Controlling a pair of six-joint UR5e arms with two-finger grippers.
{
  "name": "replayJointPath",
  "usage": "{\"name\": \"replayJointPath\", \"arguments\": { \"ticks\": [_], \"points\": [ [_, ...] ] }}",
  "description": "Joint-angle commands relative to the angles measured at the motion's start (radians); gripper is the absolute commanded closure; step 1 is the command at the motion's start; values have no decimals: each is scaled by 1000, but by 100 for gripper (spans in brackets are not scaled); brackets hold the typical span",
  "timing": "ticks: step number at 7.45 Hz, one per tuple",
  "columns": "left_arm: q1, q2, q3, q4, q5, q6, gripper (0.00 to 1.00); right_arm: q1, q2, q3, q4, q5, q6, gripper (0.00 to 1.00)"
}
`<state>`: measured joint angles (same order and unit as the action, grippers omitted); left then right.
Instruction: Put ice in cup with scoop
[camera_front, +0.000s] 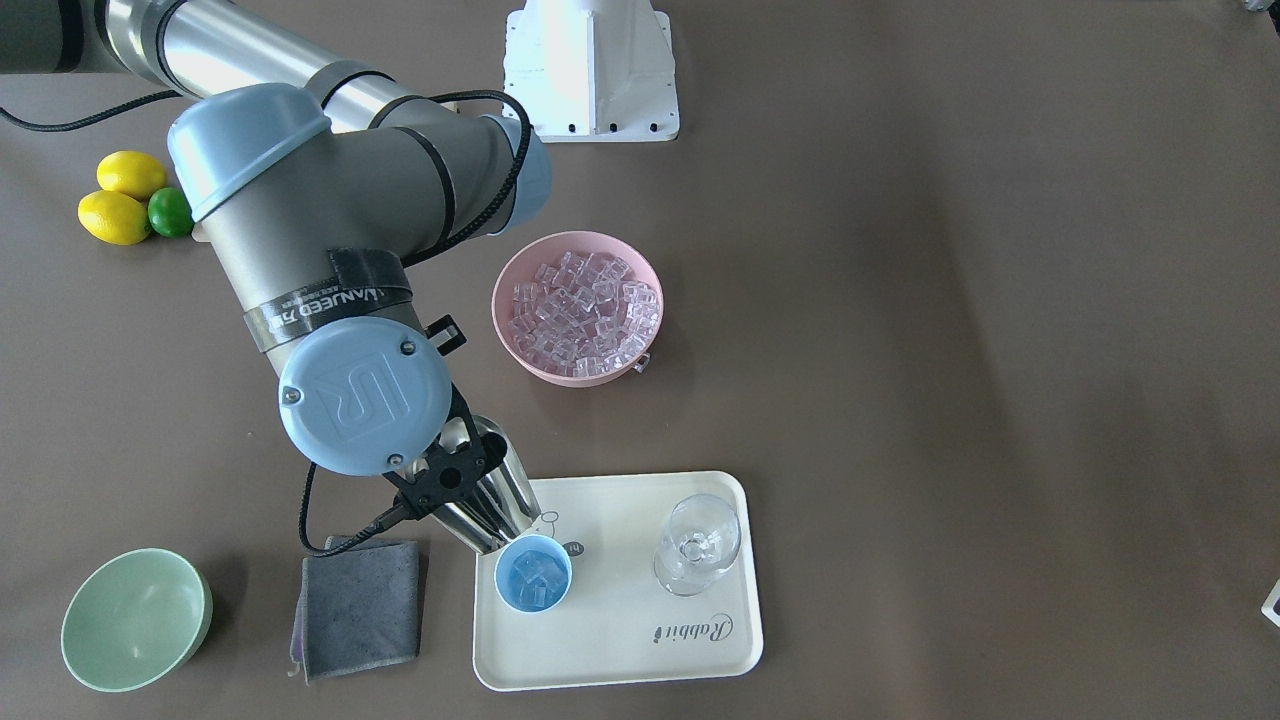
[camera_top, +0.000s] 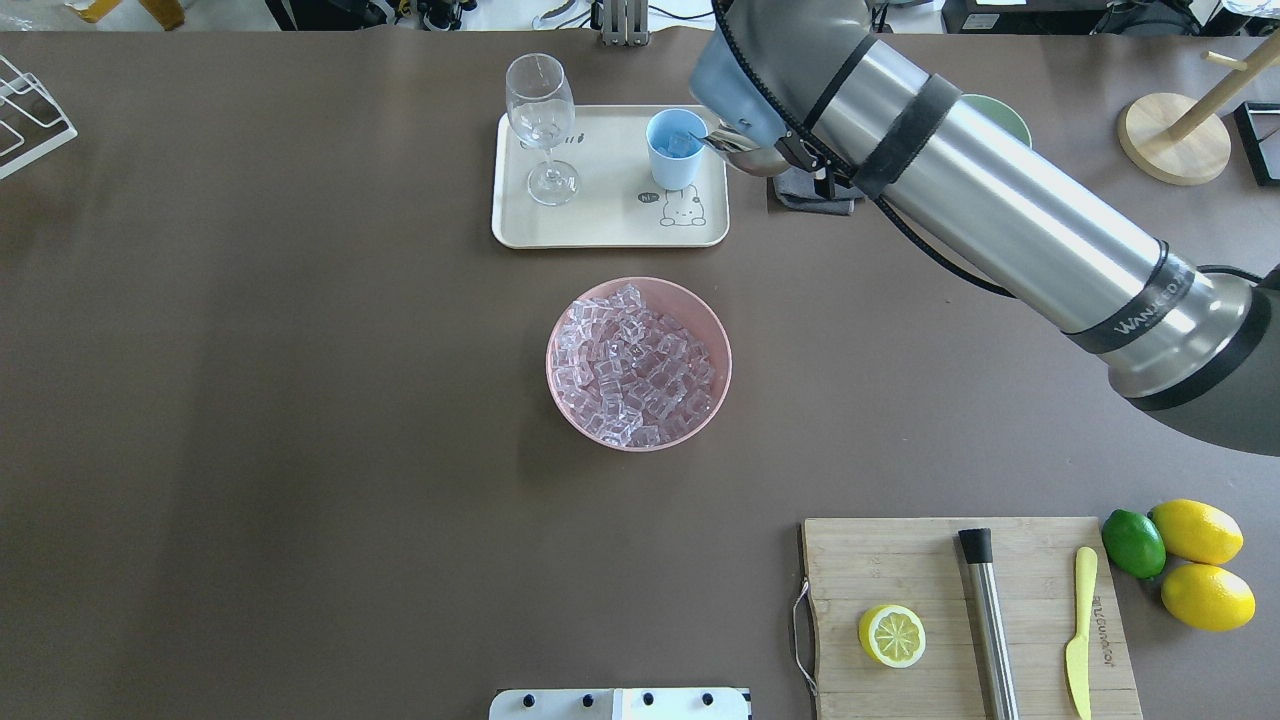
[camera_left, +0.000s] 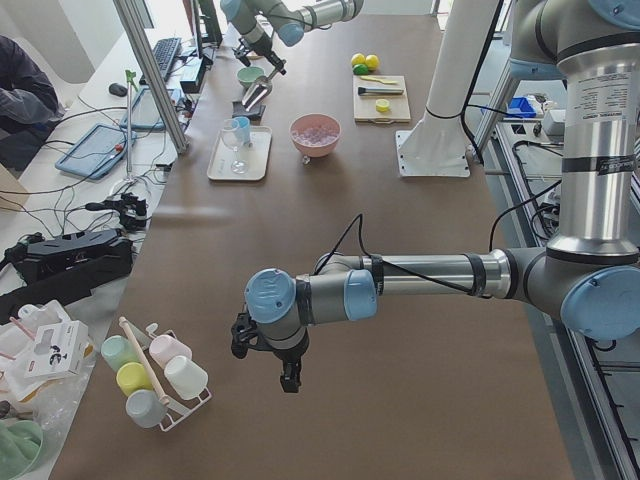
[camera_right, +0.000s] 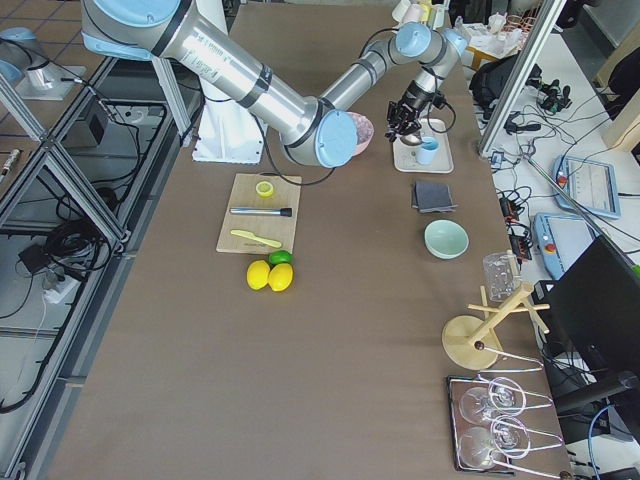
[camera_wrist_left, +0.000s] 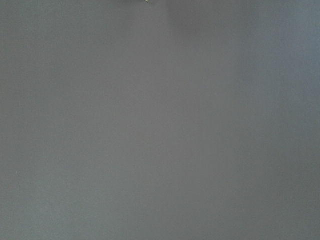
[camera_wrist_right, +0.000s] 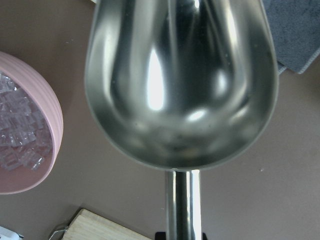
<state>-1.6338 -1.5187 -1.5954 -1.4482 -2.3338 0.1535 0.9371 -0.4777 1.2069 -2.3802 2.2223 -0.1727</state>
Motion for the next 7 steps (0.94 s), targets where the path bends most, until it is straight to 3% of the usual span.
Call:
{"name": "replayJointPath", "arguments": {
  "ticks": [1,3,4,7],
  "points": [
    [0,-1,-9,-3,-19,-132,1,81,-199,266,-13,-6,24,100],
    [3,-4,-11,-30,-19,-132,1,98,-458,541,-4,-4,129,100],
    [3,-6,-8,-75,-18,-134,1,115,-572,624,39,-4,168,100],
    [9,-12,-41,-86,-21,-135,1,126,-761,634,293,5,399,100]
  ]
}}
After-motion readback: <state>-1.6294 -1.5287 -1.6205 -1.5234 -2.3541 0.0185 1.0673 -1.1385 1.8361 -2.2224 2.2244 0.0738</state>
